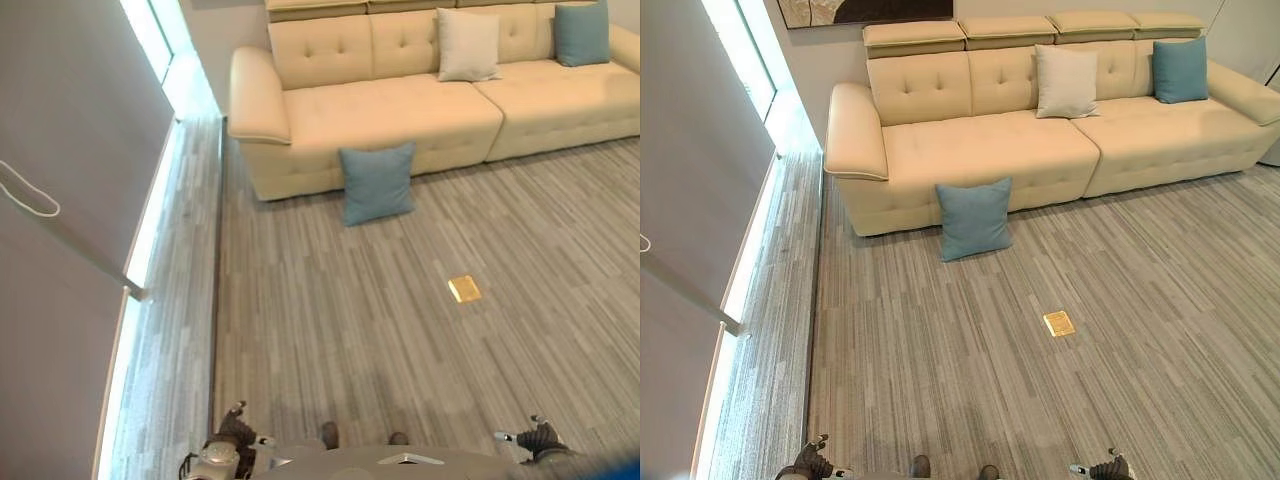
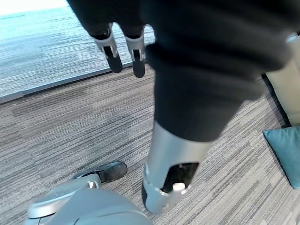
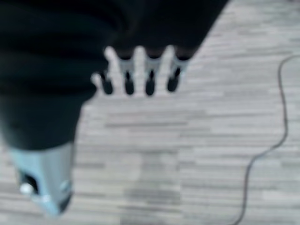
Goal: Pick up all the scattered cushions and arrange them neatly on the sofa.
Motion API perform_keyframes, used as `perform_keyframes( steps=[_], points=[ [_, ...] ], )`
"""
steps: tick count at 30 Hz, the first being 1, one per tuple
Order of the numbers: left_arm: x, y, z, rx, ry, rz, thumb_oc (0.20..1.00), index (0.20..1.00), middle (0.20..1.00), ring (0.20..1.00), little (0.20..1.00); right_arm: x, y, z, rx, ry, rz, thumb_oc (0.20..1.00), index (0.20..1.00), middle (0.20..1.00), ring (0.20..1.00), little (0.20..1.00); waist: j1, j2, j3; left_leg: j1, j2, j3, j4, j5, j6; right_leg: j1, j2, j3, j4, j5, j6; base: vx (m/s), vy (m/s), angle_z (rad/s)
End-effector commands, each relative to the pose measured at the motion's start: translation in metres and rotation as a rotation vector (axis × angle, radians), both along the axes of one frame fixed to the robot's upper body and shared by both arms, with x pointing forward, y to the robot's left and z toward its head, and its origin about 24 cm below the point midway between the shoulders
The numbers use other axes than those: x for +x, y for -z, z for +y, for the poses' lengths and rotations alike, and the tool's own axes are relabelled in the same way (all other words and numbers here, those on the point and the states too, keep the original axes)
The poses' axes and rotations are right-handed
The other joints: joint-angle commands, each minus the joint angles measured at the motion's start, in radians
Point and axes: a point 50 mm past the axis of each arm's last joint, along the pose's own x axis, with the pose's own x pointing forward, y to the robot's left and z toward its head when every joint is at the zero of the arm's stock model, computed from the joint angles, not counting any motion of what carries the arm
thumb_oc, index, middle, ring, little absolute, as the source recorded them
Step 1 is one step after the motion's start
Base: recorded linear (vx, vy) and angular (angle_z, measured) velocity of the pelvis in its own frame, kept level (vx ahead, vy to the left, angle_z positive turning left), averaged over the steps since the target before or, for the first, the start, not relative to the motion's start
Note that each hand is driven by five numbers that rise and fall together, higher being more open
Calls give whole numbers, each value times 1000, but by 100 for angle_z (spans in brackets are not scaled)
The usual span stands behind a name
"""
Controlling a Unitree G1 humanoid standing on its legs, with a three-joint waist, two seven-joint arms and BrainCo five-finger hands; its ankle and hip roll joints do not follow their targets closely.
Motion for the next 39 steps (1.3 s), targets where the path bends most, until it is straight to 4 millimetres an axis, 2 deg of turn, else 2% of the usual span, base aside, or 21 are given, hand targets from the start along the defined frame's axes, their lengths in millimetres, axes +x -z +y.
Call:
perform_keyframes(
  steps=[1,9,12,15,21,26,29,31,32,33,34,35,36,37,38,39],
  points=[
    [23,-5,0,41,65,-34,1000,1000,1000,1000,1000,20,-5,-1,-32,-61,-23,1000,1000,1000,1000,1000,13,-15,5,10,44,20,7,-62,-67,12,-75,-11,9,-27,108,0,0,0],
    [35,-9,3,133,199,-27,1000,1000,1000,1000,1000,36,-11,-6,-51,-66,-69,1000,1000,1000,1000,1000,-4,-10,7,19,59,40,7,-63,-70,2,-56,25,9,-30,102,0,-47,-10],
    [34,-9,5,125,169,-28,1000,1000,1000,1000,1000,38,-12,-5,-48,-66,-75,1000,1000,1000,1000,1000,-6,-6,6,25,65,51,7,-64,-70,1,-50,40,9,-32,98,5,-61,-24],
    [34,-9,4,115,159,-28,1000,1000,1000,1000,1000,37,-11,-5,-42,-65,-68,1000,1000,1000,1000,1000,-11,-4,3,30,68,54,7,-66,-71,3,-46,42,9,-37,96,28,-50,-20],
    [38,-8,-2,127,259,-5,1000,1000,1000,1000,1000,35,-11,-5,-40,-63,-57,1000,1000,1000,1000,1000,-33,2,4,43,76,55,7,-64,-75,12,-32,55,9,-51,85,19,-39,-7],
    [49,-12,-3,138,267,-35,1000,1000,1000,1000,1000,40,-12,-5,-31,-53,-84,1000,1000,1000,1000,1000,-43,-1,14,39,88,57,20,-59,-81,12,-22,61,9,-57,75,1,-69,-1],
    [54,-14,-5,143,301,-42,1000,1000,1000,1000,1000,42,-13,-3,-21,-65,-94,1000,1000,1000,1000,1000,-49,-9,28,16,96,58,83,-77,-84,18,-19,63,13,-64,61,-11,-88,-1],
    [56,-14,-7,136,308,-50,1000,1000,1000,1000,1000,42,-13,-2,-12,-69,-100,1000,1000,1000,1000,1000,-48,-21,51,-42,97,47,216,-98,-87,13,-19,75,43,-82,37,-41,-125,0],
    [57,-15,-8,133,308,-55,1000,1000,1000,1000,1000,42,-13,-2,-11,-68,-101,1000,1000,1000,1000,1000,-47,-24,61,-70,98,41,272,-89,-90,12,-19,76,53,-87,28,-30,-73,-4],
    [58,-15,-8,133,308,-55,1000,1000,1000,1000,1000,42,-13,-2,-10,-68,-101,1000,1000,1000,1000,1000,-48,-24,60,-74,98,39,278,-91,-90,10,-18,75,54,-87,27,-37,-74,-1],
    [59,-15,-8,130,308,-60,1000,1000,1000,1000,1000,42,-13,-3,-13,-66,-101,1000,1000,1000,1000,1000,-45,-29,76,-123,104,30,358,-64,-95,10,-20,77,65,-91,16,-4,-92,0],
    [57,-14,-9,121,292,-57,1000,1000,1000,1000,1000,44,-14,-4,-15,-61,-110,1000,1000,1000,1000,1000,-35,-35,92,-178,110,13,453,-15,-98,14,-17,76,71,-98,2,-3,-93,8],
    [57,-15,-9,121,292,-57,1000,1000,1000,1000,1000,44,-14,-4,-15,-61,-110,1000,1000,1000,1000,1000,-36,-34,91,-182,111,11,457,-16,-98,13,-16,75,71,-98,1,26,-72,2],
    [56,-14,-9,122,287,-53,1000,1000,1000,1000,1000,45,-15,-5,-18,-59,-110,1000,1000,1000,1000,1000,-30,-37,100,-212,111,2,489,6,-98,18,-17,73,72,-101,-4,62,-18,-6],
    [52,-12,-8,116,275,-36,1000,1000,1000,1000,1000,46,-16,-7,-21,-54,-114,1000,1000,1000,1000,1000,-16,-41,106,-281,77,-11,494,-13,-85,27,-19,75,66,-107,-2,122,-6,-13],
    [48,-10,-8,113,268,-23,1000,1000,1000,1000,1000,48,-17,-7,-23,-54,-118,1000,1000,1000,1000,1000,-5,-43,107,-297,56,-15,464,-35,-79,41,-18,82,55,-111,3,178,31,-8]
  ],
)
